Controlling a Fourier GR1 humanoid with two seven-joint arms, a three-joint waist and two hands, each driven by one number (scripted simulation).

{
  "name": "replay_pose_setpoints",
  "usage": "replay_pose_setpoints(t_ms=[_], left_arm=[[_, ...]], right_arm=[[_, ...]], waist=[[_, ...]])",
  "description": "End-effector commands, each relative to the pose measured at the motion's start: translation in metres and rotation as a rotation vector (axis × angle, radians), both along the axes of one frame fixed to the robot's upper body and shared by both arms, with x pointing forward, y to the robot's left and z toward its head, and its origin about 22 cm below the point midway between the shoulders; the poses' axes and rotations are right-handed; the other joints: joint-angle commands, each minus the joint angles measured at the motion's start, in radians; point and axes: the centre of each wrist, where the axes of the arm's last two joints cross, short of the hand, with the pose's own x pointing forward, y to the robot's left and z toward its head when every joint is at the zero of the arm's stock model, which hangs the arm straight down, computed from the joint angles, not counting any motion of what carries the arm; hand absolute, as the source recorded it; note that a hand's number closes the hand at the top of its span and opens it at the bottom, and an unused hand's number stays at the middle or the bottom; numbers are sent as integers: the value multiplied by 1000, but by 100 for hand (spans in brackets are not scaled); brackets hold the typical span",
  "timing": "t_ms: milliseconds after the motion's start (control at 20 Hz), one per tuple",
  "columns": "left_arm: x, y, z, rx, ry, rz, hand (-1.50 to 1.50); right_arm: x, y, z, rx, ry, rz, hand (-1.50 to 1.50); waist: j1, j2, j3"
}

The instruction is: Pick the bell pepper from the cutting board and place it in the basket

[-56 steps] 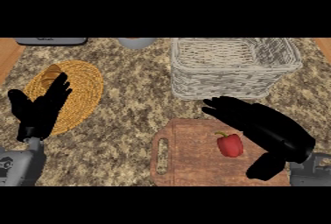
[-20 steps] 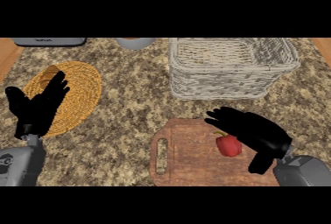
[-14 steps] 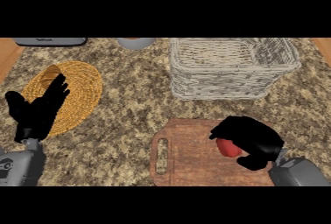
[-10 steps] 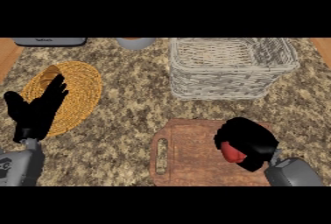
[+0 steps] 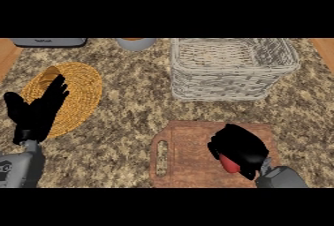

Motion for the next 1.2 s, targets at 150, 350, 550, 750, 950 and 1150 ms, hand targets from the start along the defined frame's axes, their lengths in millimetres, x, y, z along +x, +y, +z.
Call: replay_pose_setpoints(t_ms=[150,350,550,750,950,1150], left_arm=[[-1,1,3,-12,-7,1,0],[-5,1,-1,-3,0,-7,0],[-3,0,-1,-9,9,13,0],[-4,7,2,9,3,-11,0],[3,4,4,10,8,22,0],[-4,14,3,-8,17,21,0]], right_arm=[[-65,87,-22,200,182,-228,150],[-99,111,-17,320,251,-306,150],[-136,131,11,665,286,-305,150],[-157,148,51,897,214,-277,150],[-154,148,70,964,104,-324,150],[-140,145,80,969,5,-431,150]], waist=[[-6,5,13],[7,9,13],[-2,5,14],[5,4,11],[-12,0,9],[-3,-1,8]])
